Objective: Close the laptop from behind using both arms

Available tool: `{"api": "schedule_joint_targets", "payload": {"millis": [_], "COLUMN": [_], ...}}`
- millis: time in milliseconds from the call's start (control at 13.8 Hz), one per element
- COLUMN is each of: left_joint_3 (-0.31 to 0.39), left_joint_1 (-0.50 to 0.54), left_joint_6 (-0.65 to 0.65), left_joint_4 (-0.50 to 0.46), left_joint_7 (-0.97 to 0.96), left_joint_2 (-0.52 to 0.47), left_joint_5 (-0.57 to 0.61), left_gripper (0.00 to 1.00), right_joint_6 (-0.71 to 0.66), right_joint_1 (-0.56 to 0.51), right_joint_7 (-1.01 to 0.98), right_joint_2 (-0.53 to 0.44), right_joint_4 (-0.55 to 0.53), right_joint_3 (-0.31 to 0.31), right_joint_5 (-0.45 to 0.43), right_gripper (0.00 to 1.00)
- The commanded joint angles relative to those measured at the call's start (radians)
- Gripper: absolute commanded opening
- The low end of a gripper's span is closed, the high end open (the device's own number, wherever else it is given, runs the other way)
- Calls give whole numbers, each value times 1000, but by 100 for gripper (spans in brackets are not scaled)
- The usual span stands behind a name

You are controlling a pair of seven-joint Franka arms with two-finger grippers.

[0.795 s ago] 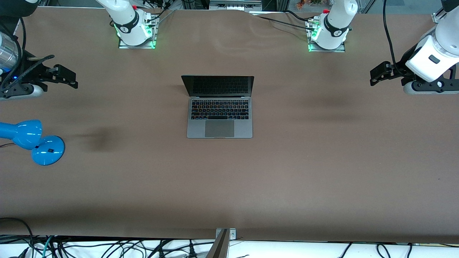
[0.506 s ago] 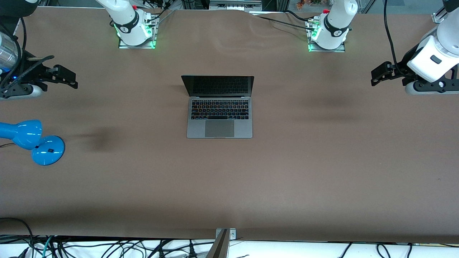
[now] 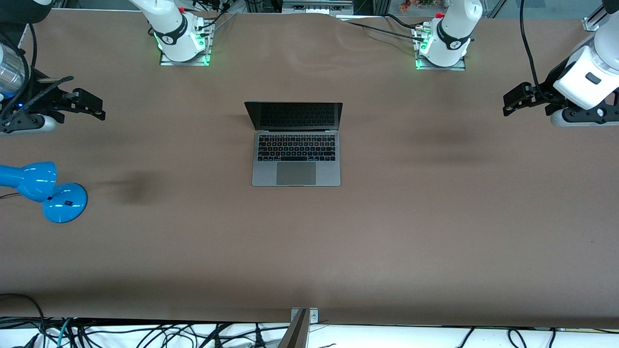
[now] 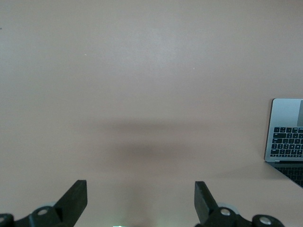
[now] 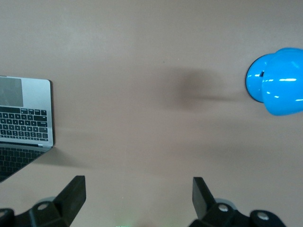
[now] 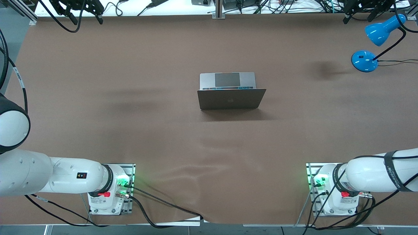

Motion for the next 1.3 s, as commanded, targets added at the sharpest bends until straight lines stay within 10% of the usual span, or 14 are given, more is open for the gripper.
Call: {"api": "schedule_joint_targets", "payload": {"millis": [0, 506, 867, 1229], "left_joint_3": [-6, -33, -145, -256], "left_joint_1": [9, -11, -13, -13], "left_joint_6": [-9, -57, -63, -63], "left_joint_4": [26, 17, 26, 26], "left_joint_7": [11, -21, -58, -202], "left_joint_2": [4, 41, 86, 138], "left_joint_5": [-12, -37, -77, -82], "left_gripper": [100, 100, 100, 100], "right_joint_6": [10, 81, 92, 102], "right_joint_1": [-10, -10, -8, -5], "right_joint_7": [5, 2, 25, 411], "right_joint_2": [-21, 42, 64, 102], "right_joint_4": [-66, -111, -122, -158], "right_joint_3": [16, 247, 346, 521], "right_joint_5": [8, 20, 183, 197], "right_gripper": [100, 100, 98, 49]}}
